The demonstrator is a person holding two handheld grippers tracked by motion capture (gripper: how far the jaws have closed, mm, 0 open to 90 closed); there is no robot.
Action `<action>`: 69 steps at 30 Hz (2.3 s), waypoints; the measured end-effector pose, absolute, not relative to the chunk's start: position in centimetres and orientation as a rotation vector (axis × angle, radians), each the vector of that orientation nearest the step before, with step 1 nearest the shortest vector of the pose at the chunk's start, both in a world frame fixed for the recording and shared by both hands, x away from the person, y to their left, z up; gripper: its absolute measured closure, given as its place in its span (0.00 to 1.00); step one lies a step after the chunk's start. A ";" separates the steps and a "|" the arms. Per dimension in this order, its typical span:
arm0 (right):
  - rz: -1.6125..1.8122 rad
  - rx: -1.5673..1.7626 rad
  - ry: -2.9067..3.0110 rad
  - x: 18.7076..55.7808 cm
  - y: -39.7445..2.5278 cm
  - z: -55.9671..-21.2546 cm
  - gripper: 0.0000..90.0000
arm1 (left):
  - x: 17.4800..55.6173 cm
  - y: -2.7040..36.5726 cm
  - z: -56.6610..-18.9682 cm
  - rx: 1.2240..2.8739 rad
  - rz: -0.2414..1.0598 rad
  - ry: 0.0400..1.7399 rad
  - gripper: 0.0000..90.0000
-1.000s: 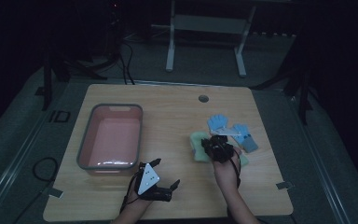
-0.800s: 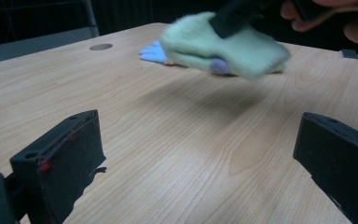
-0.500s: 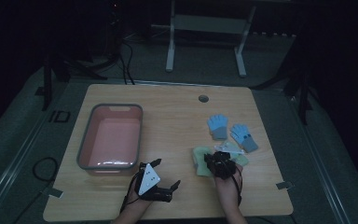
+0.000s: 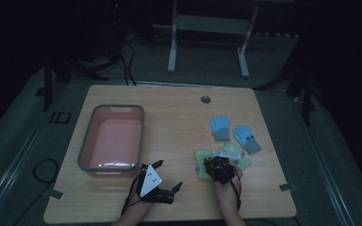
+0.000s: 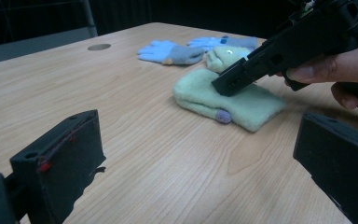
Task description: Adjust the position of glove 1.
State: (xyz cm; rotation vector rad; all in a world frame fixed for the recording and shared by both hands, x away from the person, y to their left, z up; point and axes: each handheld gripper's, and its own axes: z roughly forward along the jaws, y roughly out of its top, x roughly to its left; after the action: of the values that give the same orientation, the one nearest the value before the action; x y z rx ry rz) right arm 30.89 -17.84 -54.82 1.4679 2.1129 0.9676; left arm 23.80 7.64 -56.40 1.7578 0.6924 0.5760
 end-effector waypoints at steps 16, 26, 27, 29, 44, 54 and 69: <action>1.077 1.181 2.196 32.6 -20.7 -49.6 0.71 | 23.8 7.6 -56.4 1.757 0.577 0.691 0.02; 1.101 1.064 2.309 34.7 -24.8 -48.4 0.69 | 23.8 7.7 -56.4 1.753 0.571 0.692 0.02; 1.111 1.053 2.324 34.9 -25.3 -48.4 0.69 | 23.8 7.7 -56.4 1.752 0.571 0.692 0.02; 1.100 1.048 2.329 35.2 -26.3 -48.4 0.69 | 23.8 7.7 -56.4 1.750 0.571 0.694 0.02; 1.064 0.927 2.448 36.8 -31.6 -50.1 0.68 | 23.8 7.7 -56.4 1.745 0.577 0.694 0.02; 1.037 0.910 2.511 38.1 -30.9 -53.4 0.62 | 23.8 7.7 -56.4 1.742 0.578 0.696 0.02; 0.995 0.903 2.457 37.0 -30.2 -54.8 0.89 | 23.8 7.8 -56.4 1.742 0.575 0.697 0.02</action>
State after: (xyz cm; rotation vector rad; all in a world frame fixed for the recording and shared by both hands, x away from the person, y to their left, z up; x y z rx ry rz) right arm 36.97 -30.16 -54.81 0.9028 2.4573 0.9951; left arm 23.77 7.76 -56.43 1.7417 0.6971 0.5751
